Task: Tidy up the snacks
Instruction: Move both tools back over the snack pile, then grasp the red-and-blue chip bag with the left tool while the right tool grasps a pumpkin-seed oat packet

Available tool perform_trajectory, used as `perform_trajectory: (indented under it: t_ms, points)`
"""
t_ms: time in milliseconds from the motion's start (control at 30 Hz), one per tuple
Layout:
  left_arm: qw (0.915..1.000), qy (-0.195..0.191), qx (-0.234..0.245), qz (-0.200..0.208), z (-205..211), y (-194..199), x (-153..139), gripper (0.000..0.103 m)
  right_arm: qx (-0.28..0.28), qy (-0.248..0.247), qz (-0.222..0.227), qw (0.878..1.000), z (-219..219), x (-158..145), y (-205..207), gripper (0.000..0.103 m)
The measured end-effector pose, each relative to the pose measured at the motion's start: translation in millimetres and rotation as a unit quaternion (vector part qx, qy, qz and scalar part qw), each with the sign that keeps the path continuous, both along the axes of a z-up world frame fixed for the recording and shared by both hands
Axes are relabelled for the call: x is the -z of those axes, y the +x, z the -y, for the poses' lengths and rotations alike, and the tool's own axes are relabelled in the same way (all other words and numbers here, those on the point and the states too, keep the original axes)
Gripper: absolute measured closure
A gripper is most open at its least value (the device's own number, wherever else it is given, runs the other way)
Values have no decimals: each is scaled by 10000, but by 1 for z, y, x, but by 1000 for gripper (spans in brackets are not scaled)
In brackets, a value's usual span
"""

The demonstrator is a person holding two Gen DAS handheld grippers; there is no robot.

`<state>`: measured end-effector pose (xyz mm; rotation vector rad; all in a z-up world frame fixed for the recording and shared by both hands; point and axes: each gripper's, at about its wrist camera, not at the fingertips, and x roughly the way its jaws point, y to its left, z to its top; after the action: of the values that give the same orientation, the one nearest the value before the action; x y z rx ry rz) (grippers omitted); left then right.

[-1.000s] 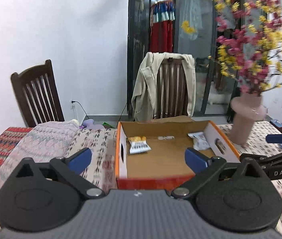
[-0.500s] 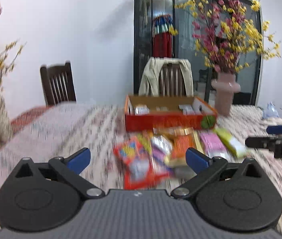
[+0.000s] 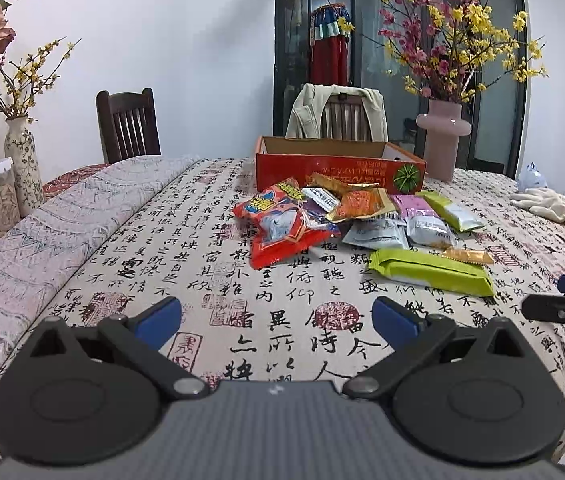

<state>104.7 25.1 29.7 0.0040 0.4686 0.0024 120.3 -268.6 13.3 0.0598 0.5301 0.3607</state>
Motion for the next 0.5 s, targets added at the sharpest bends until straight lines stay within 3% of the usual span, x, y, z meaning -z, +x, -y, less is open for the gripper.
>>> perform_trajectory:
  t_ms: [267, 400, 500]
  points:
    - [9999, 143, 40, -51, 5, 12, 5, 0, 156, 93, -49, 9998, 12, 7, -1, 0]
    - [9998, 72, 67, -149, 3, 25, 7, 0, 22, 195, 174, 9997, 13, 7, 7, 0]
    - [9997, 9, 142, -197, 3, 37, 7, 0, -102, 250, -90, 9996, 13, 5, 21, 0]
